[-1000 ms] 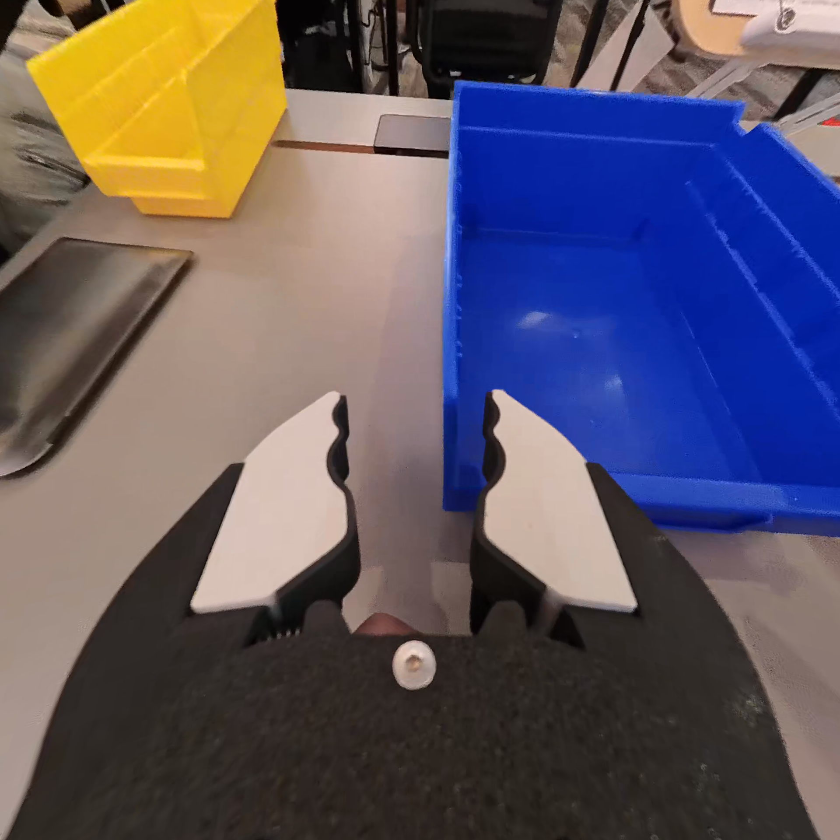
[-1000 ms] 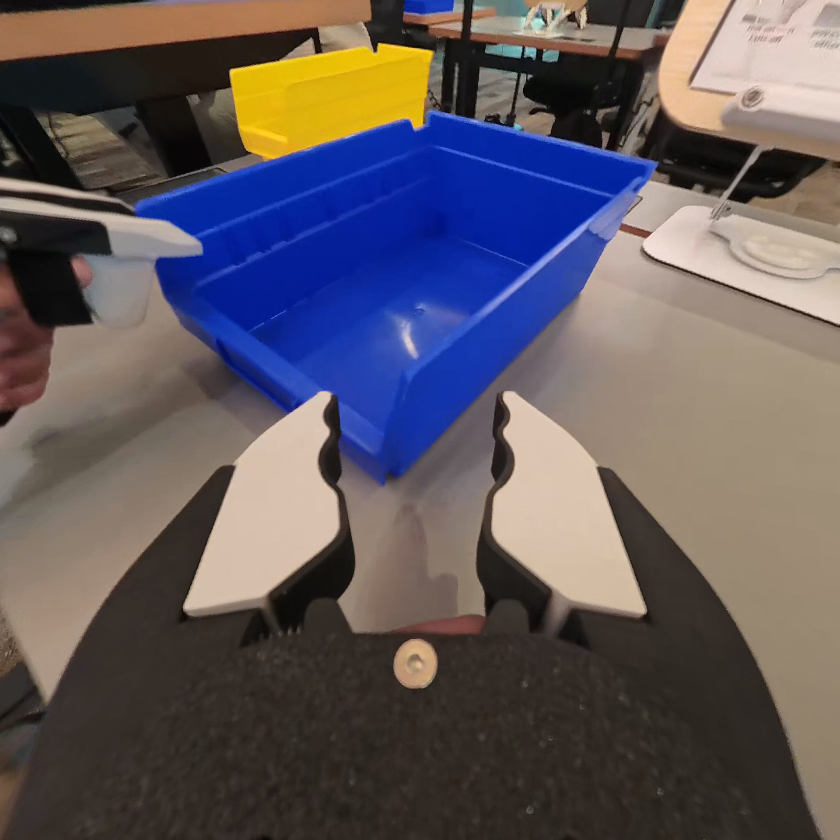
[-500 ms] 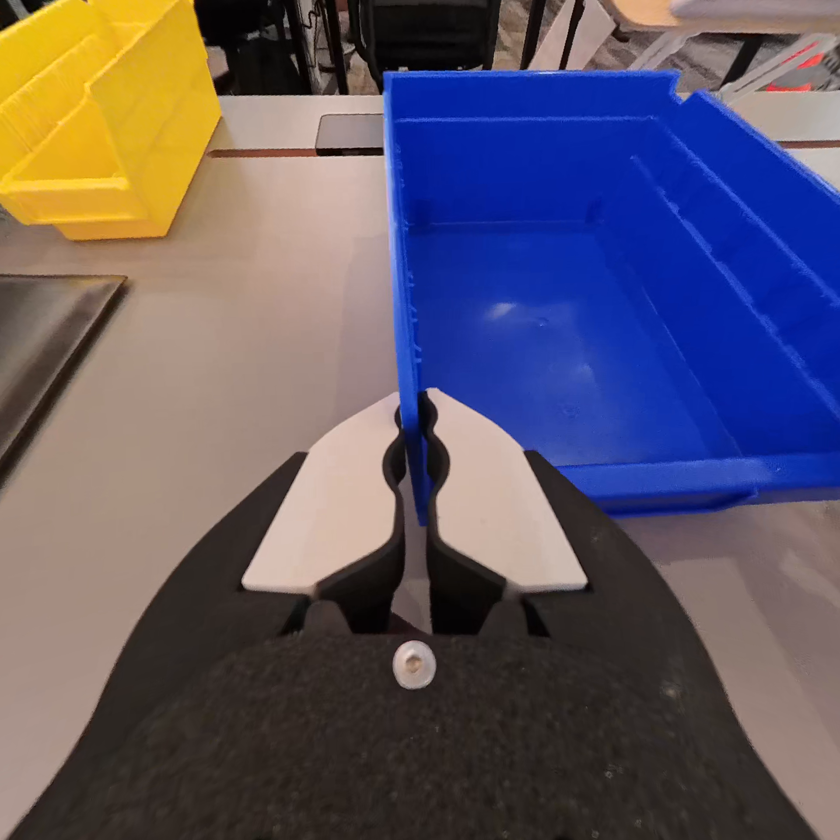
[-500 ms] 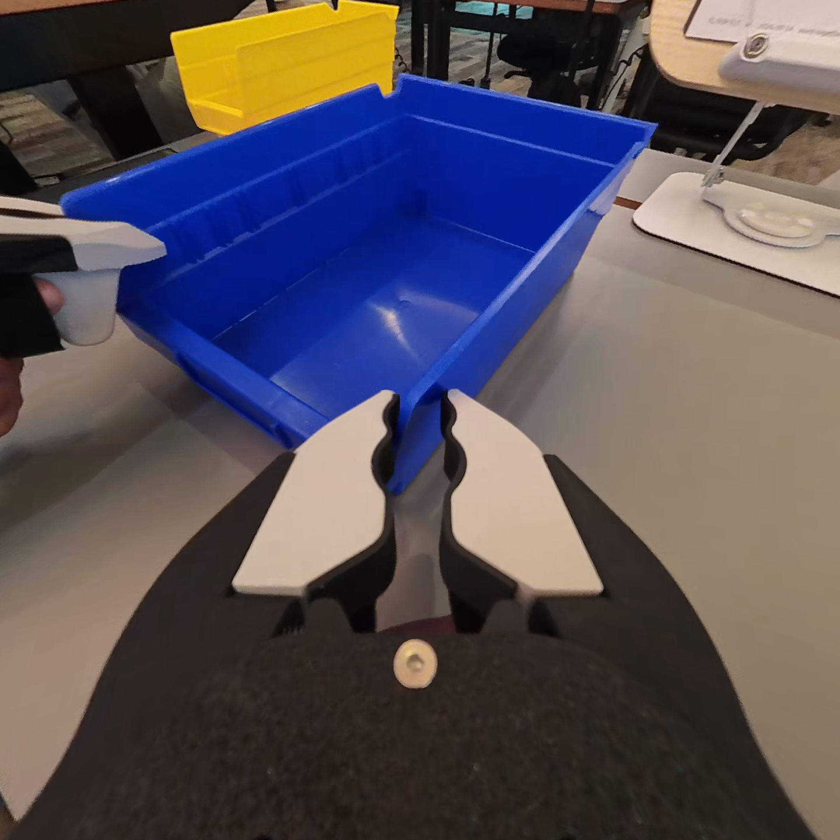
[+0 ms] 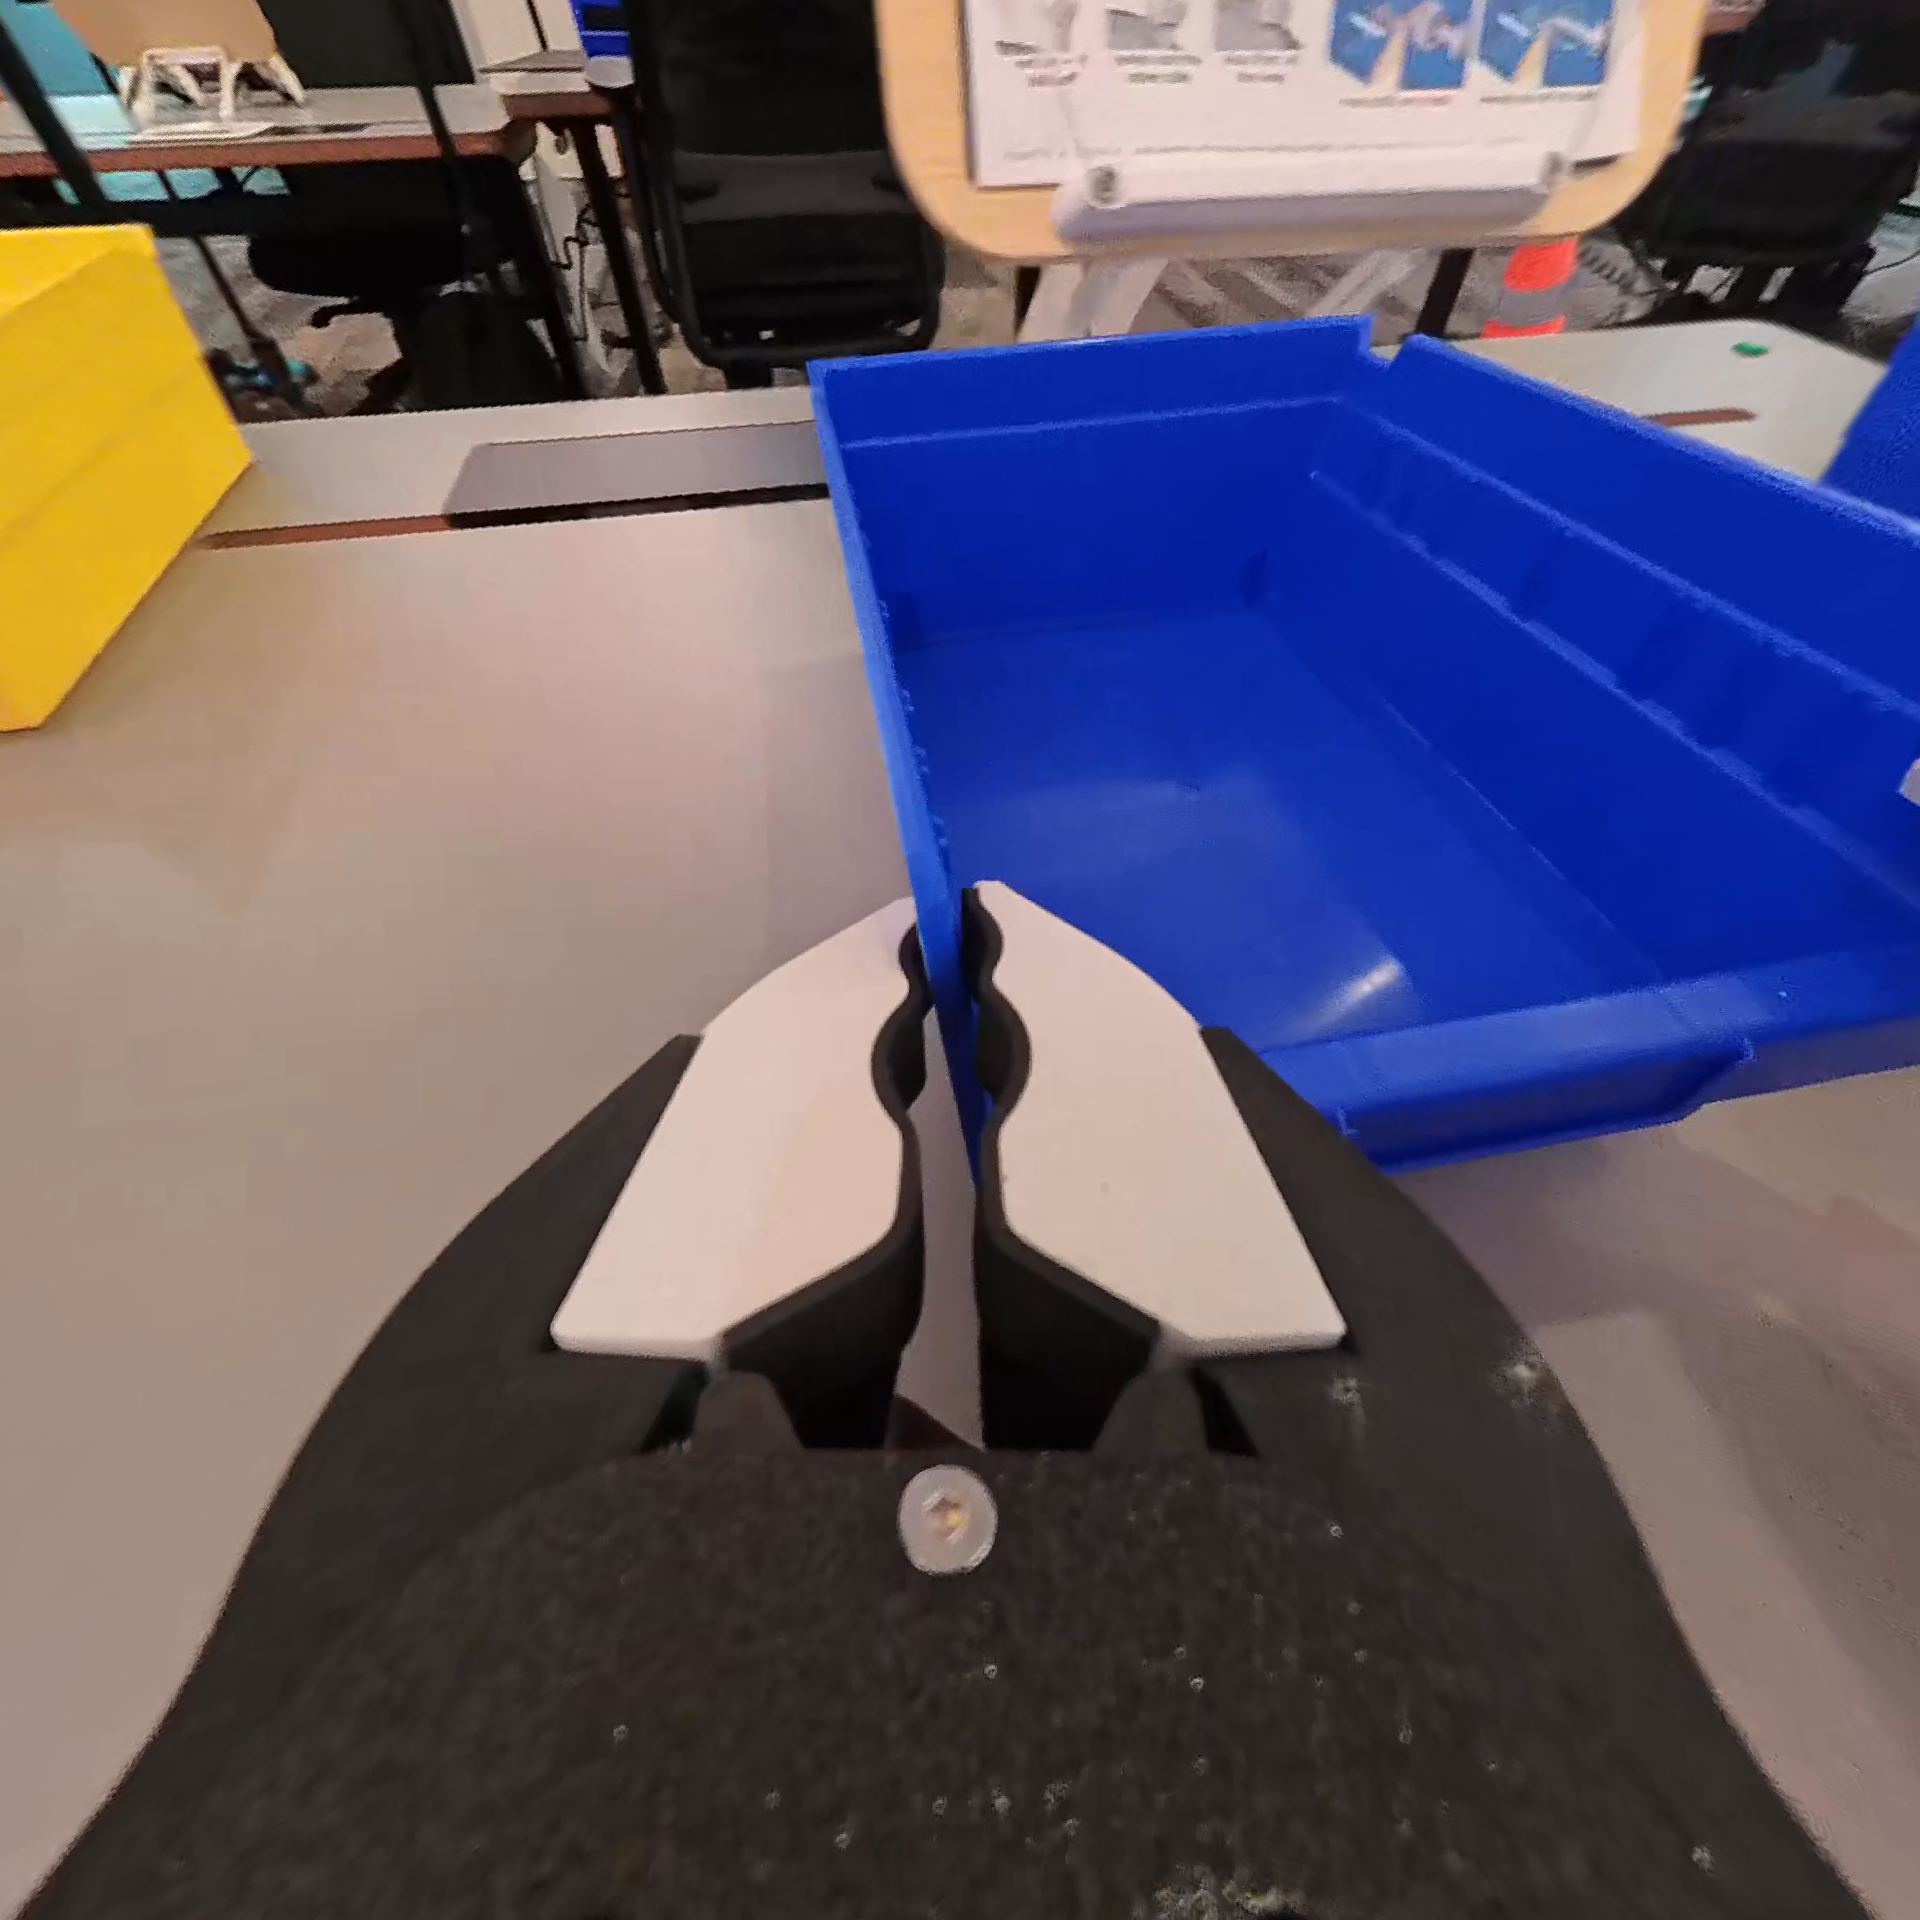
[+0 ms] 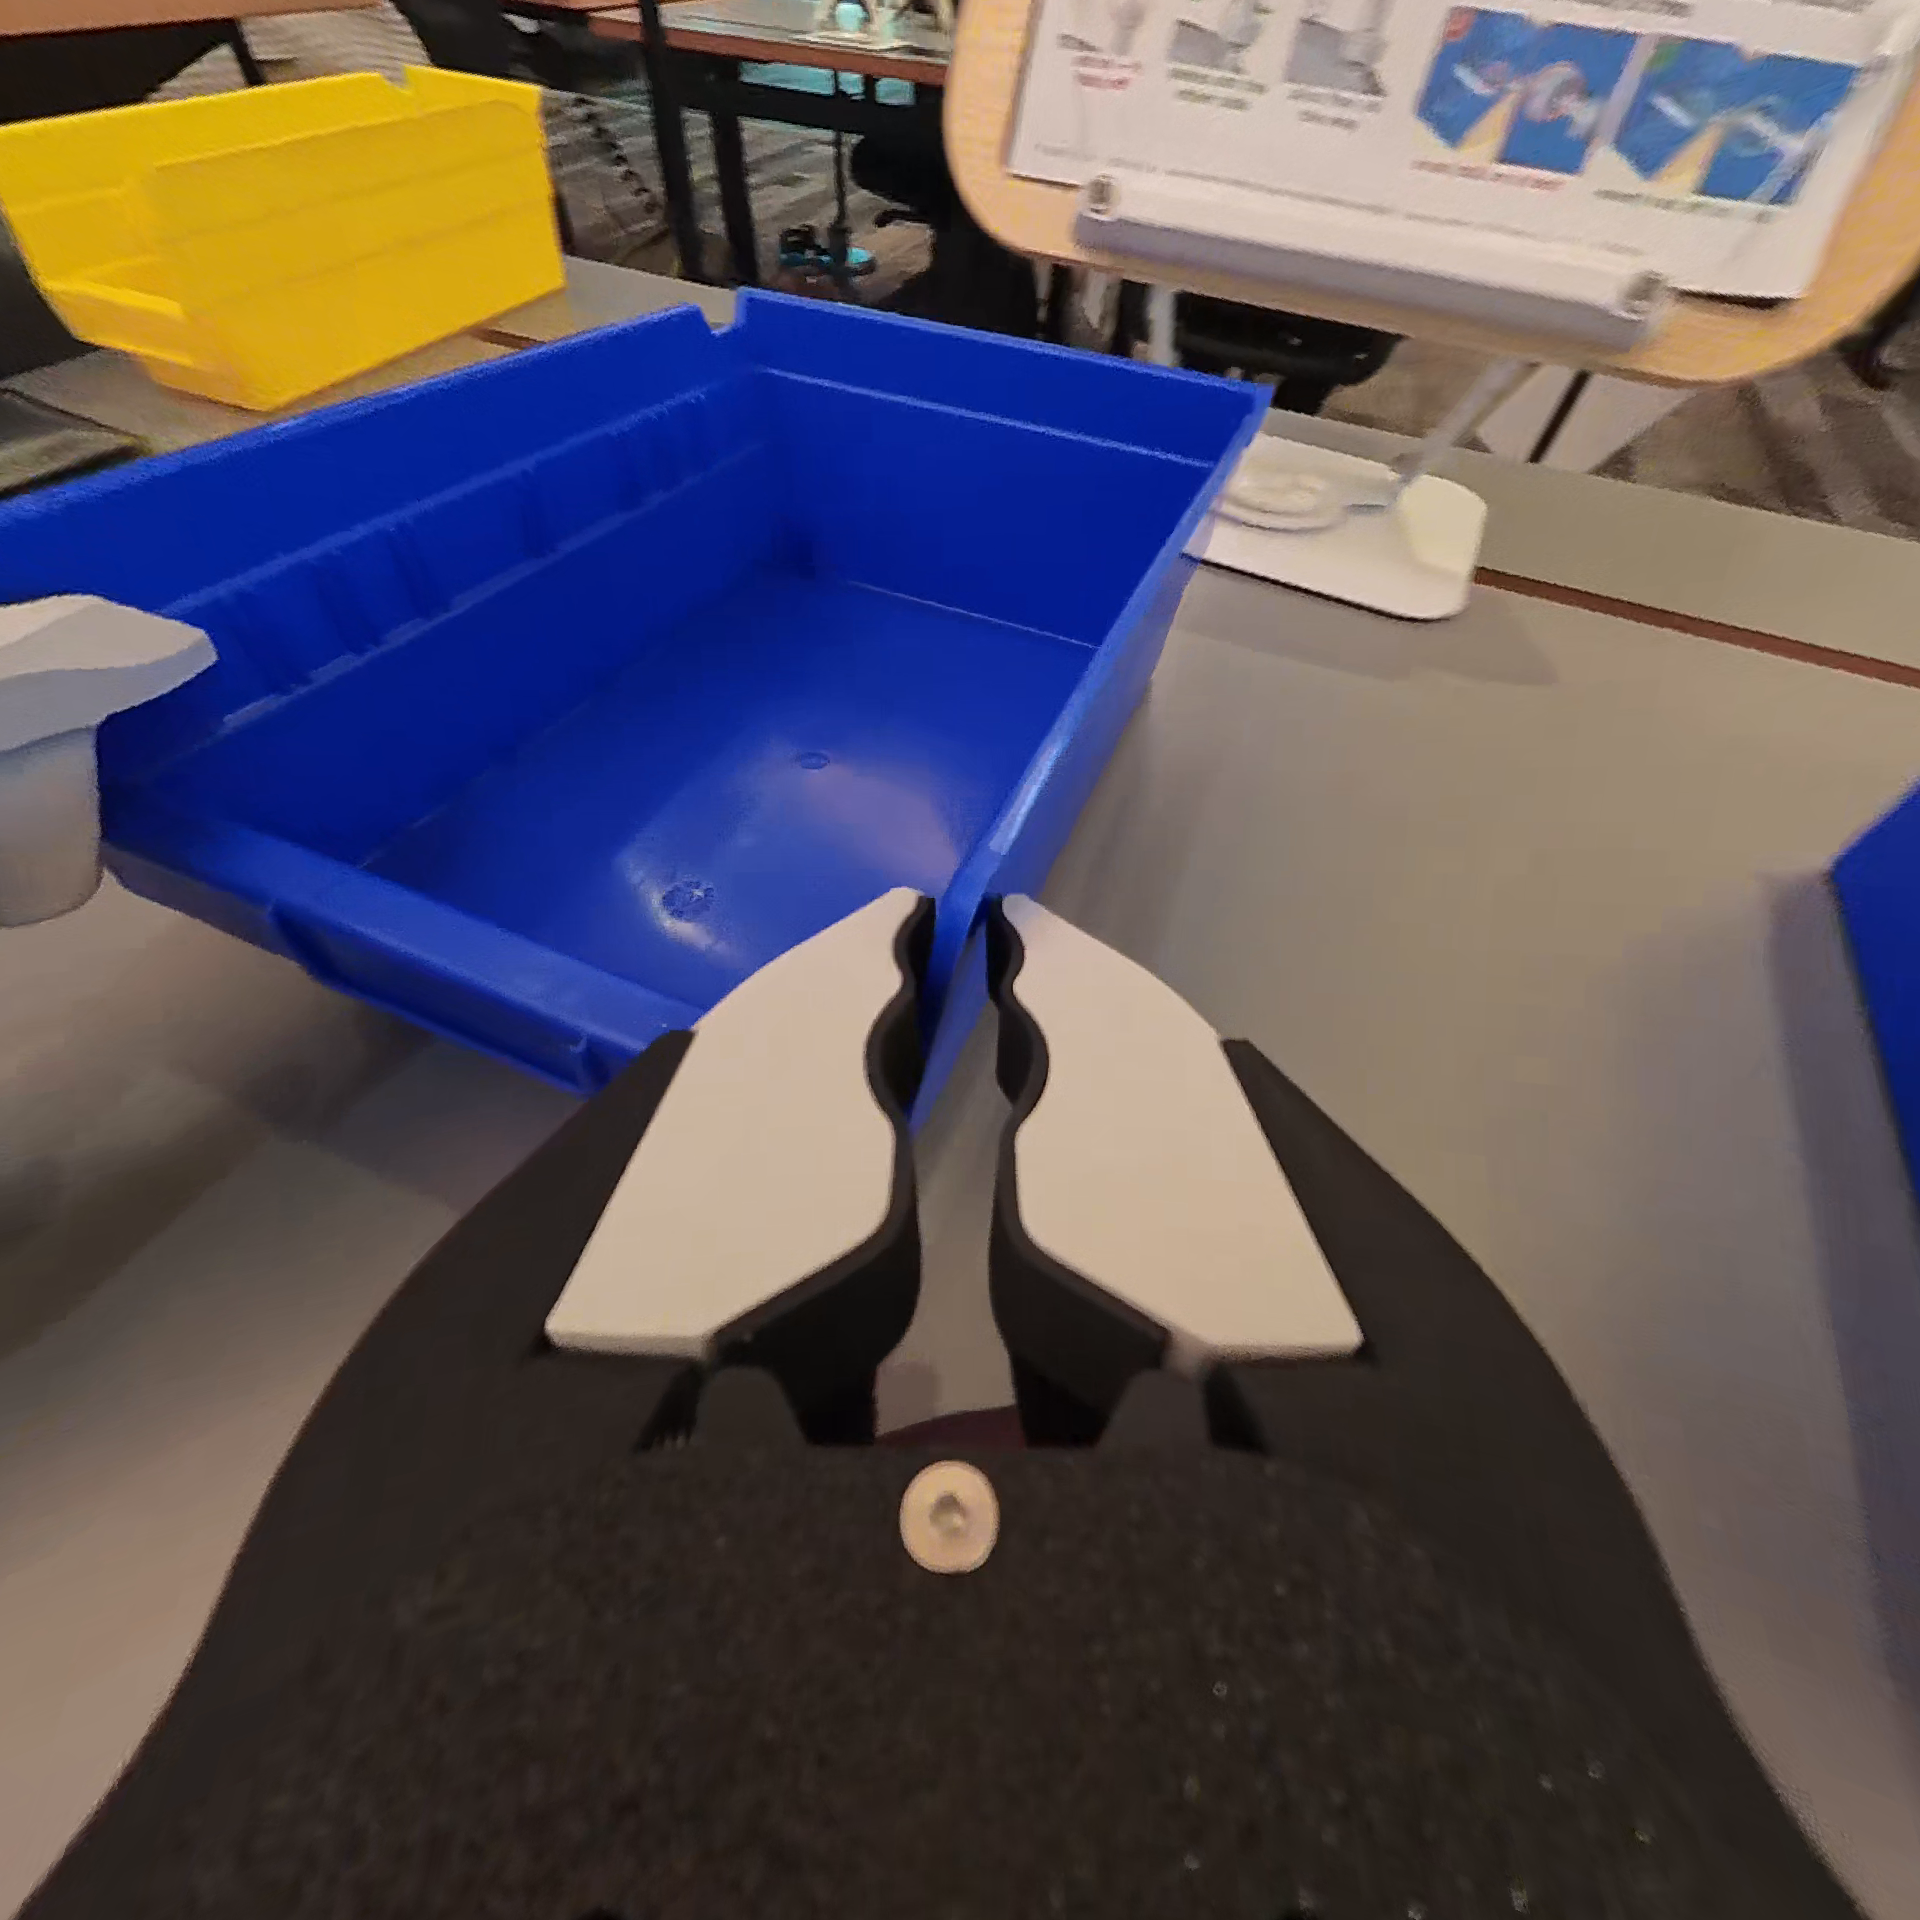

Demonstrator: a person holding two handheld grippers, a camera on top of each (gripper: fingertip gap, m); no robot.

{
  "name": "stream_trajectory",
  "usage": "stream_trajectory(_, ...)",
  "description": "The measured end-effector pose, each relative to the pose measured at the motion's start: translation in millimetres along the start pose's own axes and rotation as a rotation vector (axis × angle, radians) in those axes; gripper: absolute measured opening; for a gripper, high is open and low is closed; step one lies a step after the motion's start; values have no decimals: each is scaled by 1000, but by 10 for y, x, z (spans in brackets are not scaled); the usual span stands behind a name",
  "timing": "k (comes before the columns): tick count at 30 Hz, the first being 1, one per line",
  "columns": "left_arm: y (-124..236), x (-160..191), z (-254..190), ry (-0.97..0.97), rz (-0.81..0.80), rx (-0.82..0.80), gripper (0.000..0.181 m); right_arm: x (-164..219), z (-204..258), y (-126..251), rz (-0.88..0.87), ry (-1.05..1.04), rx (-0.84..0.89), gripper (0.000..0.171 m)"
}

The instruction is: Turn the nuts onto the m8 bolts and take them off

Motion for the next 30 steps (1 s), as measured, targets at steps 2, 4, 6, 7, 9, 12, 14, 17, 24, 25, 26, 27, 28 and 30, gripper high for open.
stream_trajectory(2,-35,35,-220,-14,-5,24,4,49,-179,113,9,-4,44,8)
stream_trajectory(4,-67,55,-434,-15,-12,45,5,106,-357,222,18,-11,81,8)
stream_trajectory(6,-104,54,-635,-6,-18,58,4,166,-527,315,25,-25,119,8)
stream_trajectory(7,-130,53,-729,-17,-14,65,4,194,-604,356,28,-31,138,7)
stream_trajectory(9,-192,46,-902,-17,-3,90,5,240,-746,429,31,-45,165,7)
stream_trajectory(12,-241,87,-1095,-36,27,111,5,312,-906,479,58,-59,189,7)
stream_trajectory(14,-249,124,-1183,-54,35,110,6,363,-994,500,63,-81,187,7)
stream_trajectory(17,-237,128,-1235,-81,26,113,7,379,-1038,520,48,-95,182,7)
stream_trajectory(24,-62,33,-1329,-87,-2,120,36,377,-1065,582,9,-136,113,27)
stream_trajectory(25,-2,-16,-1360,-74,-18,126,41,356,-1087,632,-5,-147,104,29)
stream_trajectory(26,49,-66,-1410,-59,-23,135,49,326,-1111,690,-22,-154,99,31)
stream_trajectory(27,81,-109,-1478,-41,-17,156,56,294,-1146,763,-36,-150,102,32)
stream_trajectory(28,96,-156,-1557,-14,-7,187,61,260,-1185,840,-46,-138,112,32)
stream_trajectory(30,142,-237,-1743,19,-25,271,52,195,-1284,995,-69,-115,132,33)
Point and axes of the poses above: each gripper's, where its closed fingertips meet, y back along the fingers, x out of its underside, z = x × y across the jaws, the point moved 8 cm from there along y, back along the fingers, and after that the axes turned 7 degrees about -z, right-handed, at the moved point
